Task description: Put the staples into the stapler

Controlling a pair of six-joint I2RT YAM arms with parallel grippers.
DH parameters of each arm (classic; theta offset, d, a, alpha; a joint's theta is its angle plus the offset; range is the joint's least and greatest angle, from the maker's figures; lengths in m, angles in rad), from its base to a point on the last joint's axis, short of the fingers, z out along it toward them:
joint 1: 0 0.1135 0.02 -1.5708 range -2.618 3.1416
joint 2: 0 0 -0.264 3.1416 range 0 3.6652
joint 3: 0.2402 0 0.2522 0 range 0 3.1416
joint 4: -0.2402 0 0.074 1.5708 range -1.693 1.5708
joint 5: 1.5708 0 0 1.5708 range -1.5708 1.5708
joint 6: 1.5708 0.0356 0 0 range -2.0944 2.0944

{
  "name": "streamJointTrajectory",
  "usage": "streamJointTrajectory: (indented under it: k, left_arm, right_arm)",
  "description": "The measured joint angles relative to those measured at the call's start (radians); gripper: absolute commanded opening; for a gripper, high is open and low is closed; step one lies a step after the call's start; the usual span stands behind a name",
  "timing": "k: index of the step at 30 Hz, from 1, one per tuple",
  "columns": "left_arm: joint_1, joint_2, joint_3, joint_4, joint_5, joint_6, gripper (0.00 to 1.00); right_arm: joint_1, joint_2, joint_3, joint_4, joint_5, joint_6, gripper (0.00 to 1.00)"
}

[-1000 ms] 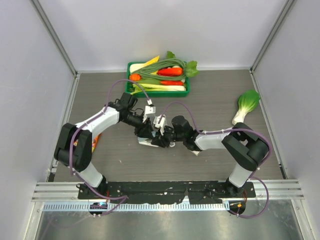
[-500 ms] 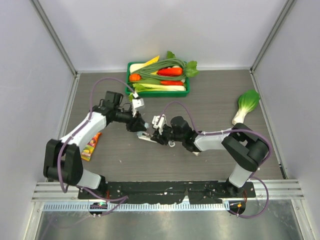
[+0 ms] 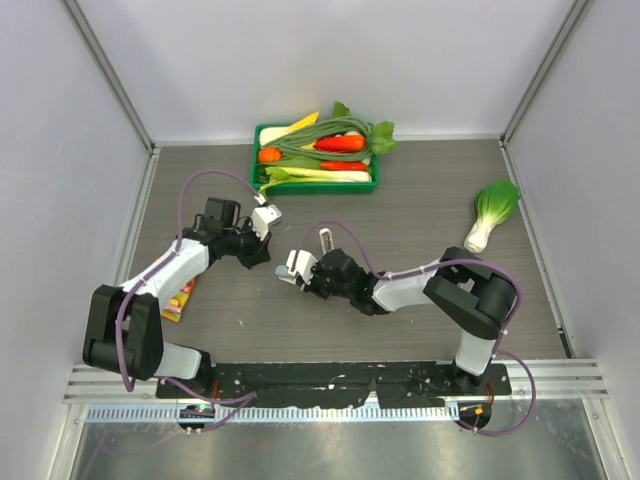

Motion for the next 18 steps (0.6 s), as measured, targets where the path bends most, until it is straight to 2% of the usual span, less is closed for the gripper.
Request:
streamJointTrajectory:
  k: [2, 4, 5, 8, 13, 18]
  left_arm:
    - [0.000, 0.008, -0.002, 0.002, -0.021, -0.005, 0.02]
    - [0.000, 0.008, -0.002, 0.001, -0.018, -0.010, 0.13]
    - [0.000, 0.008, 0.002, -0.007, 0.001, -0.003, 0.37]
    - [-0.003, 0.006, 0.027, -0.055, 0.085, 0.033, 0.61]
    - [-0.053, 0.006, 0.049, -0.114, 0.224, 0.150, 0.72]
    - [-0.084, 0.122, 0.141, -0.187, 0.264, 0.259, 0.73]
  right_arm:
    - [0.012, 0.003, 0.005, -0.003, 0.018, -0.016, 0.01]
    - [0.020, 0.005, 0.009, -0.006, 0.032, -0.025, 0.01]
    - [0.023, 0.007, 0.012, -0.006, 0.037, -0.030, 0.01]
    - [0.029, 0.009, 0.015, -0.007, 0.044, -0.043, 0.01]
    - [0.028, 0.009, 0.015, -0.006, 0.036, -0.058, 0.01]
    - [0.003, 0.000, 0.007, -0.014, -0.024, -0.067, 0.01]
